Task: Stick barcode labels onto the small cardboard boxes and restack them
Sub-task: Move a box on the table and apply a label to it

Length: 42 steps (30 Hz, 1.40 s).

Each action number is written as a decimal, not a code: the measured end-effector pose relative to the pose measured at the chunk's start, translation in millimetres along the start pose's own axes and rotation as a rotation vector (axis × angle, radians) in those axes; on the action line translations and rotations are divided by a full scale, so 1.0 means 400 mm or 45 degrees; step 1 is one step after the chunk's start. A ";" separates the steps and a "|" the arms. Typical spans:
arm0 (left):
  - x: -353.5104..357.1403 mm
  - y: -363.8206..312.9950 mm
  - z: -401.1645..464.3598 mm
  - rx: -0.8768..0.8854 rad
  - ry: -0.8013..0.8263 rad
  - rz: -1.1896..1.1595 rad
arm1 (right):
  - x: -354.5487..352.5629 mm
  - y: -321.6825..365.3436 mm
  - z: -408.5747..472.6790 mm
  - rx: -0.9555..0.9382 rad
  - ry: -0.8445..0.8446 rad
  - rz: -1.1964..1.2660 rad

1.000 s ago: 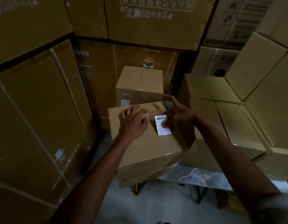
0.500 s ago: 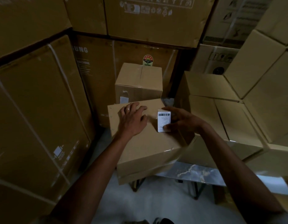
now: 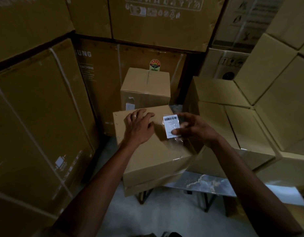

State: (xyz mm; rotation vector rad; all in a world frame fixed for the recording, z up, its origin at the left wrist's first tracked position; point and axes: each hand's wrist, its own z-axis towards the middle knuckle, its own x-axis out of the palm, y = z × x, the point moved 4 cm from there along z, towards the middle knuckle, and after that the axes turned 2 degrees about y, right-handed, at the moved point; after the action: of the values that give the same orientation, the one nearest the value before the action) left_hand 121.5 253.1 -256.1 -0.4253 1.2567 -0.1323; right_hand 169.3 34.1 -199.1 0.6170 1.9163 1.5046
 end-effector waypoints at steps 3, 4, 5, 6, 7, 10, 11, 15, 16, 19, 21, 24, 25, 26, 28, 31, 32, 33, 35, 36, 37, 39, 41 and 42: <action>-0.002 0.000 -0.002 -0.013 0.014 -0.009 | 0.007 0.014 -0.018 -0.035 -0.048 0.058; -0.003 -0.001 -0.002 -0.016 0.026 -0.010 | 0.009 0.021 -0.026 -0.055 -0.056 0.076; -0.006 -0.003 -0.002 -0.017 0.038 -0.006 | 0.009 0.029 -0.034 -0.076 -0.061 0.091; -0.007 -0.005 -0.002 -0.015 0.049 0.001 | 0.010 0.034 -0.042 -0.092 -0.065 0.096; -0.008 -0.006 -0.003 -0.013 0.055 0.006 | 0.013 0.042 -0.053 -0.112 -0.069 0.087; -0.007 -0.003 -0.004 -0.011 0.062 -0.012 | 0.013 0.061 -0.085 -0.173 -0.150 0.199; -0.007 -0.002 -0.004 -0.015 0.071 -0.017 | 0.004 0.070 -0.095 -0.190 -0.210 0.276; -0.013 -0.008 -0.003 -0.034 0.081 -0.019 | -0.038 0.092 -0.109 -0.211 -0.337 0.265; -0.012 -0.011 -0.004 -0.030 0.080 -0.013 | -0.041 0.084 -0.107 -0.177 -0.337 0.259; -0.014 -0.018 -0.007 -0.022 0.071 -0.030 | -0.040 0.051 -0.105 -0.097 -0.340 0.288; -0.015 -0.031 -0.012 -0.019 0.087 -0.107 | -0.035 0.036 -0.109 -0.076 -0.342 0.322; -0.021 -0.072 -0.026 0.008 0.037 -0.232 | -0.027 0.029 -0.122 -0.092 -0.319 0.356; -0.025 -0.091 -0.033 0.021 0.002 -0.269 | -0.026 0.026 -0.130 -0.101 -0.319 0.369; -0.027 -0.111 -0.037 0.035 -0.029 -0.312 | -0.025 0.026 -0.138 -0.109 -0.326 0.383; -0.028 -0.157 -0.045 0.054 -0.051 -0.420 | -0.031 0.022 -0.163 -0.103 -0.351 0.409; -0.021 -0.232 -0.057 0.045 -0.031 -0.537 | -0.055 0.015 -0.211 -0.069 -0.398 0.438; -0.016 -0.255 -0.059 0.056 -0.021 -0.552 | -0.066 0.012 -0.229 -0.058 -0.421 0.448; -0.011 -0.280 -0.061 0.084 -0.011 -0.566 | -0.080 0.008 -0.248 -0.053 -0.447 0.463; -0.004 -0.326 -0.066 0.127 0.012 -0.621 | -0.110 0.001 -0.286 -0.049 -0.487 0.495; 0.002 -0.348 -0.068 0.142 0.023 -0.647 | -0.124 0.000 -0.304 -0.047 -0.496 0.512; 0.006 -0.373 -0.070 0.157 0.024 -0.662 | -0.139 -0.002 -0.323 -0.050 -0.503 0.529; 0.012 -0.433 -0.077 0.172 0.021 -0.690 | -0.171 -0.005 -0.367 -0.065 -0.515 0.574; 0.025 -0.501 -0.085 0.190 0.017 -0.728 | -0.208 -0.013 -0.420 -0.080 -0.533 0.636; 0.031 -0.541 -0.090 0.199 0.020 -0.750 | -0.230 -0.018 -0.452 -0.084 -0.542 0.650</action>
State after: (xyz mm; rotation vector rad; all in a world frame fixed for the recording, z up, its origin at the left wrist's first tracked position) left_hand 120.4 42.5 -193.3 -0.6493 1.0958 -0.7294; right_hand 104.7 -154.5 -160.3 1.3519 1.4372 1.5596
